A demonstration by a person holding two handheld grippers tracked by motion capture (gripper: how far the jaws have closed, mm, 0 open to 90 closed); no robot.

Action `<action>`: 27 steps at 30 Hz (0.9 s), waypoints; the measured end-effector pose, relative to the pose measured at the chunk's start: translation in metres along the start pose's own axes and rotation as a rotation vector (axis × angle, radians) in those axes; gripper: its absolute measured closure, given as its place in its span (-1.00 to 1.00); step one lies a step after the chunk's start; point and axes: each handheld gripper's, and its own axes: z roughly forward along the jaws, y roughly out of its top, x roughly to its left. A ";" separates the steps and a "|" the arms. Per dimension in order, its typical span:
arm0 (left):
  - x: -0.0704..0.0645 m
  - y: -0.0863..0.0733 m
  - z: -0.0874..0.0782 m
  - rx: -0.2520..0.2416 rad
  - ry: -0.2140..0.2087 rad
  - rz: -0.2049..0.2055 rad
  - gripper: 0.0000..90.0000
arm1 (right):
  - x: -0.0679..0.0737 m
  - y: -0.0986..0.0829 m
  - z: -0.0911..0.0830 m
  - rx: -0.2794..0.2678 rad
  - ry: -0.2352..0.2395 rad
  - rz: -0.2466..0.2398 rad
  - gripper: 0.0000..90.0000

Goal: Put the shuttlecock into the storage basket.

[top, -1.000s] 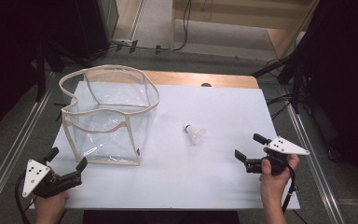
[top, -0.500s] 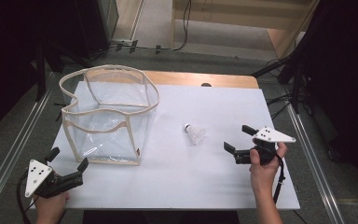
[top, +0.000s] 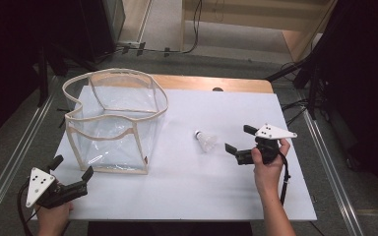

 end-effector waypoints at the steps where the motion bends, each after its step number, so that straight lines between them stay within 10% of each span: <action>1: 0.000 0.000 0.000 0.000 0.000 0.000 -1.00 | 0.000 0.000 0.000 0.000 0.000 0.000 -1.00; 27: -0.001 0.000 0.000 0.003 -0.001 0.012 -1.00 | -0.012 -0.009 0.048 0.162 0.013 -0.031 -0.93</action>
